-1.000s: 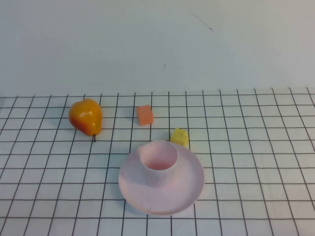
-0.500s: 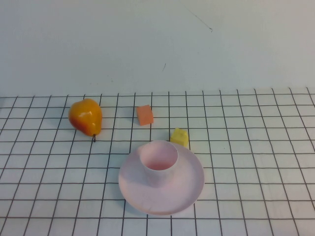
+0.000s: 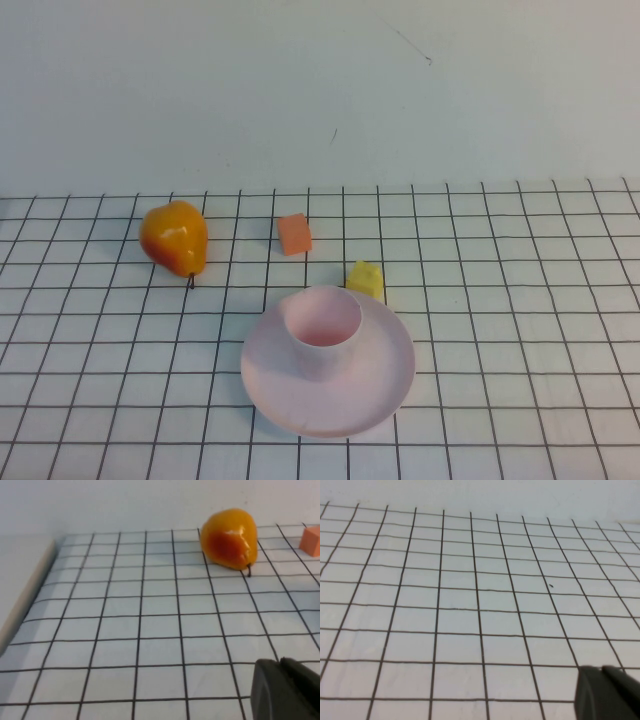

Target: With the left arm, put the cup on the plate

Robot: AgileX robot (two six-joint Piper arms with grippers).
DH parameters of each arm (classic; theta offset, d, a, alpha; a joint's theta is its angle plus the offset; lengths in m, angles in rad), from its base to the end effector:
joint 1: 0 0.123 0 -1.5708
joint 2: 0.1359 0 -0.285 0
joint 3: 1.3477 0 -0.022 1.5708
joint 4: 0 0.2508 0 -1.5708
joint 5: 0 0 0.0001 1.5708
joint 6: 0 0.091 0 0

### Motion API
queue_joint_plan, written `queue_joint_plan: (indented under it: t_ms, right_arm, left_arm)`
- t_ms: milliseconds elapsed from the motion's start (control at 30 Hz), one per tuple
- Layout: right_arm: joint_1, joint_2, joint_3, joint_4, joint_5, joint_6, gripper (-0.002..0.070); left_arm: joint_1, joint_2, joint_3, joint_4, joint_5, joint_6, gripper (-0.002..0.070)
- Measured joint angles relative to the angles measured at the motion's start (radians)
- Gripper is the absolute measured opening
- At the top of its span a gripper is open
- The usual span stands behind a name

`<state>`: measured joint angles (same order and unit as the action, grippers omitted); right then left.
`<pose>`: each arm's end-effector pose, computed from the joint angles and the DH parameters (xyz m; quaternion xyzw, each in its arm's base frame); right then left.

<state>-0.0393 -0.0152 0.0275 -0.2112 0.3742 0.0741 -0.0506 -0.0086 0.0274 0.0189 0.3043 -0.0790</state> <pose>0.0521 -0.0090 0.1718 -0.0106 0.8020 -0.0790 0.5919 0.0544 -0.0022 0.1769 -0.0058 0.7854 -0.0323 0.6182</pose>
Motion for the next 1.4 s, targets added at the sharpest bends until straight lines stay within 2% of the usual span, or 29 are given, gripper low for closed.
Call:
queue_joint_plan:
  t_ms: [100, 333, 1400]
  right_arm:
    - [0.0, 0.0, 0.0, 0.0, 0.0, 0.0, -0.0002]
    - [0.0, 0.0, 0.0, 0.0, 0.0, 0.0, -0.0002]
    - [0.0, 0.0, 0.0, 0.0, 0.0, 0.0, -0.0002]
  left_arm:
    - [-0.028, 0.0, 0.0, 0.0, 0.007, -0.037, -0.0002]
    - [-0.032, 0.0, 0.0, 0.002, 0.009, -0.071, -0.0002]
    - [-0.032, 0.0, -0.003, 0.012, 0.026, -0.072, -0.0002]
